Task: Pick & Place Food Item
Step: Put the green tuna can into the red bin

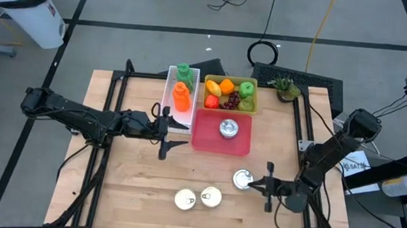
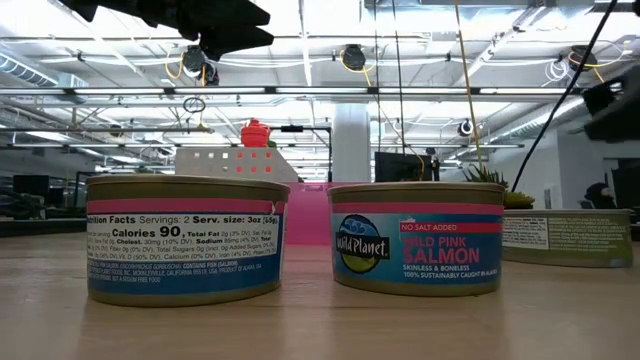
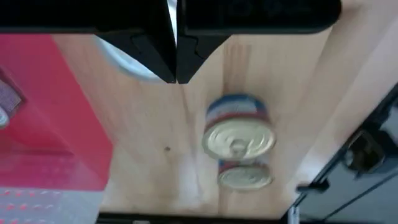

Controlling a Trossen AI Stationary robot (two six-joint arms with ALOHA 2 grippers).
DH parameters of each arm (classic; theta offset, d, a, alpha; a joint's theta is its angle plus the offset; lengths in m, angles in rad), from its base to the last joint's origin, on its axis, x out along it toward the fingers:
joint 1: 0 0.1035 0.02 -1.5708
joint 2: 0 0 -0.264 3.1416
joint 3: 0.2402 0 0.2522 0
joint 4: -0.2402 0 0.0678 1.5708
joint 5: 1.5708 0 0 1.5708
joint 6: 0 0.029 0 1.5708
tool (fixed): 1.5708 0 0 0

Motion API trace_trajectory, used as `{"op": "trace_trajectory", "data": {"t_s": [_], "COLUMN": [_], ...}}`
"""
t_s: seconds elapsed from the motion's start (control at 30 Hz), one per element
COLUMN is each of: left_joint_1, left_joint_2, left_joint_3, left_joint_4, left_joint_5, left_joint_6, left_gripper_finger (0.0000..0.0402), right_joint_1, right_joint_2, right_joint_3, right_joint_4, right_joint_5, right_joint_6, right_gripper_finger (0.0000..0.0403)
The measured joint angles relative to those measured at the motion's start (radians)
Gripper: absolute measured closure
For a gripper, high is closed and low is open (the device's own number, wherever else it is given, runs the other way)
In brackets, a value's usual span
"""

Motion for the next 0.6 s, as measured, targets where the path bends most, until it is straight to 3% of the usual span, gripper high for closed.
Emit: {"op": "trace_trajectory", "data": {"t_s": [0.33,0.6], "left_joint_1": [0.0,0.0], "left_joint_2": [0.0,0.0], "left_joint_3": [0.0,0.0], "left_joint_4": [0.0,0.0], "left_joint_5": [0.0,0.0], "left_joint_6": [0.0,0.0], "left_gripper_finger": [0.0158,0.0158], "right_joint_1": [0.005,0.005], "right_joint_2": [0.0,-0.002], "right_joint_3": [0.0,0.001], "right_joint_4": [-0.278,-0.333], "right_joint_5": [-0.09,-0.145], "right_joint_6": [0.274,0.356], "right_gripper_finger": [0.0403,0.0403]}}
